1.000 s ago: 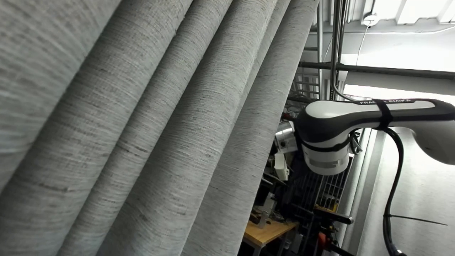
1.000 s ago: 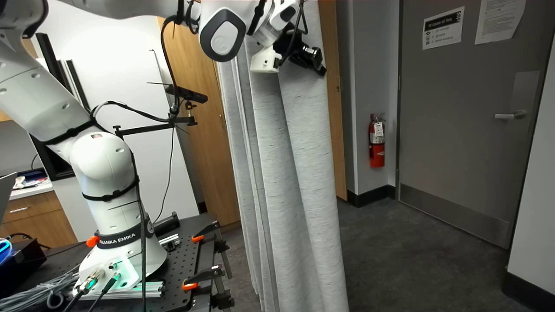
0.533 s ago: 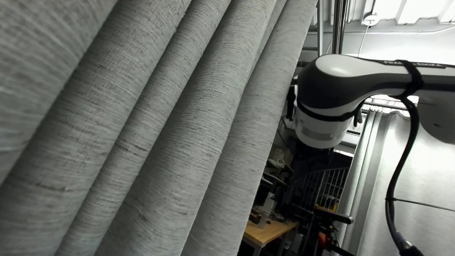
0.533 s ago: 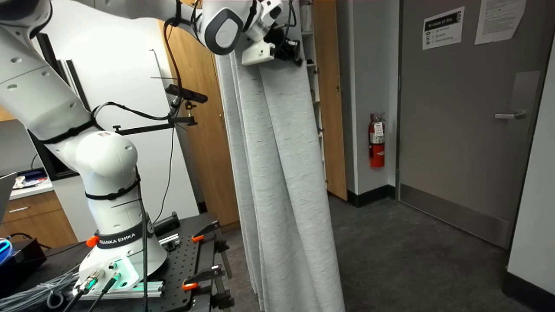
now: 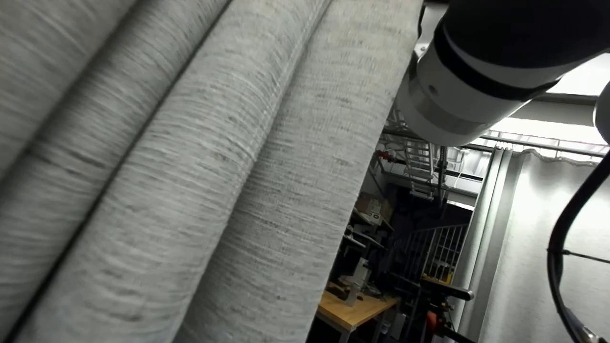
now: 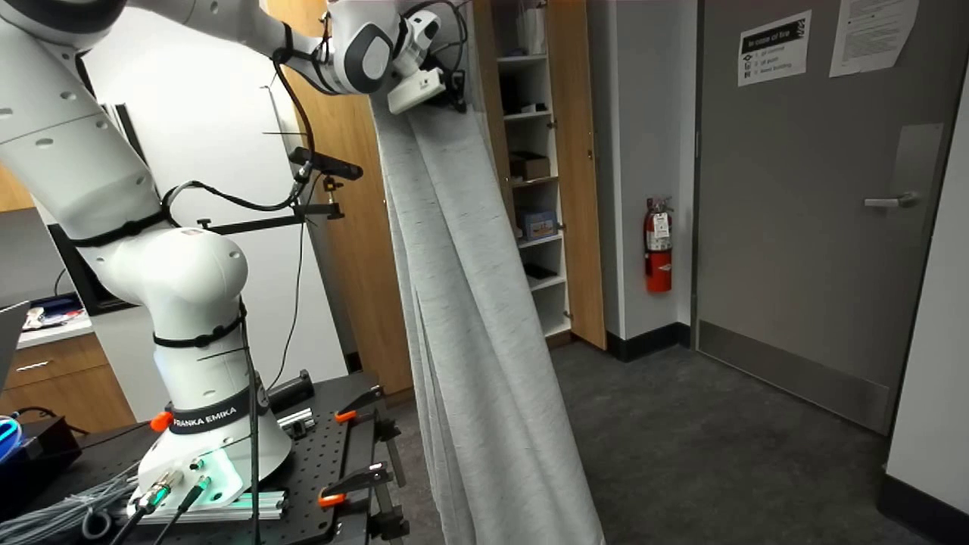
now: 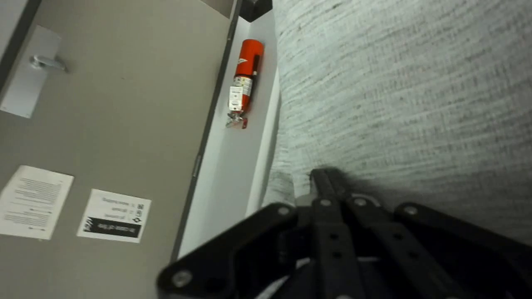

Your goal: Draw the curtains open

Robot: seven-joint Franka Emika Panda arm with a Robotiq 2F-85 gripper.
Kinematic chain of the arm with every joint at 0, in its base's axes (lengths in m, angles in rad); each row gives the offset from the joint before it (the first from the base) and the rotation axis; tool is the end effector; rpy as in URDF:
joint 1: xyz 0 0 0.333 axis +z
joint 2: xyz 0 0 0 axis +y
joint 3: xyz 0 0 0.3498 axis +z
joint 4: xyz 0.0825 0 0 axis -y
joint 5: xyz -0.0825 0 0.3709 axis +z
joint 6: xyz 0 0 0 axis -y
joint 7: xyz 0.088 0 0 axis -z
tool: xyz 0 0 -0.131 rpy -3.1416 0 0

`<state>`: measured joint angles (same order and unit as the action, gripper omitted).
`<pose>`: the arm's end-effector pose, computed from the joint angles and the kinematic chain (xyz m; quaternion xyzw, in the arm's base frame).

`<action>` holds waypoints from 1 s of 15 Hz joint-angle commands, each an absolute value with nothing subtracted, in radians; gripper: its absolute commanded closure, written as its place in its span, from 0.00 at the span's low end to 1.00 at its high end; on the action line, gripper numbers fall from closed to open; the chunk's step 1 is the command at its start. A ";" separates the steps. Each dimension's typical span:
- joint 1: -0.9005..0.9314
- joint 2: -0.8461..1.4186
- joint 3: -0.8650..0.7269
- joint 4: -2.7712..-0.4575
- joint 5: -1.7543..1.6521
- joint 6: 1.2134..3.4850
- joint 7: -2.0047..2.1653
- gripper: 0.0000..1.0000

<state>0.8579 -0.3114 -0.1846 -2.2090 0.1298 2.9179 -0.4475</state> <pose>0.4105 0.3007 0.6529 -0.7684 -0.4136 -0.4723 0.1239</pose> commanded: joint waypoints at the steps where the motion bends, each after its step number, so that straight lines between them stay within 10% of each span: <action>1: 0.917 -0.281 -0.106 -2.184 0.082 2.908 -0.482 1.00; 15: 1.024 -0.109 0.017 -2.068 0.030 2.909 -0.596 1.00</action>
